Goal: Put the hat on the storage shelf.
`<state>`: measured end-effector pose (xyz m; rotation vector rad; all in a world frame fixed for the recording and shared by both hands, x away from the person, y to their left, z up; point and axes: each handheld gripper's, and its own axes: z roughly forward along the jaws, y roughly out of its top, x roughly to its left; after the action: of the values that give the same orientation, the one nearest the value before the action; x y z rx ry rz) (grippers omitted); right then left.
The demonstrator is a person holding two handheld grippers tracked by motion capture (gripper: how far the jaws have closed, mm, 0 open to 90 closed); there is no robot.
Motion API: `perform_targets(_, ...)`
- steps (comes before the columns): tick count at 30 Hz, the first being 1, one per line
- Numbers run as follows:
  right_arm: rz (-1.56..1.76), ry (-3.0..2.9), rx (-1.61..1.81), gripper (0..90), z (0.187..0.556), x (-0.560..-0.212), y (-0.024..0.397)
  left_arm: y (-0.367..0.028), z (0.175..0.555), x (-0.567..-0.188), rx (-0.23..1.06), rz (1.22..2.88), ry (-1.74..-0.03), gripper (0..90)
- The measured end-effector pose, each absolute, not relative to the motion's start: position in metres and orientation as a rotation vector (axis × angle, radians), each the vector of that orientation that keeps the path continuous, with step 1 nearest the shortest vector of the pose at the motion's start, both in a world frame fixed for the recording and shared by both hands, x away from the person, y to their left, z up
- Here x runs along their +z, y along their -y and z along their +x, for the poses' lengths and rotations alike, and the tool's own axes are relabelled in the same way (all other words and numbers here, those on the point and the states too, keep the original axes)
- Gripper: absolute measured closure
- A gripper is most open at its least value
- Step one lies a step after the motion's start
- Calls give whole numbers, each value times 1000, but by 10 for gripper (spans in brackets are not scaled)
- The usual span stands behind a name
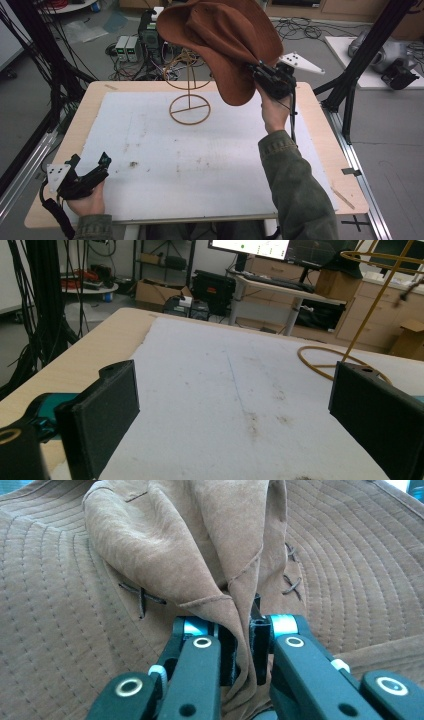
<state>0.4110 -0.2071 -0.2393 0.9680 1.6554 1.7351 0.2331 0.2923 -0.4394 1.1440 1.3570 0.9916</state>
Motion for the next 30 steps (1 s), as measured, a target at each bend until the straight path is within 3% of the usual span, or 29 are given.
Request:
perform_targets(10,962,-1777,1695,874,448,-220,160,-294,234,-440,984,1141,-1356,62)
perform_targets(17,988,-1936,1553,873,472,-240,122,-293,234,-440,983,1146,-1350,62)
perform_targets(30,1033,-1997,1525,848,483,-255,113,-294,234,-440,980,1144,-1354,62)
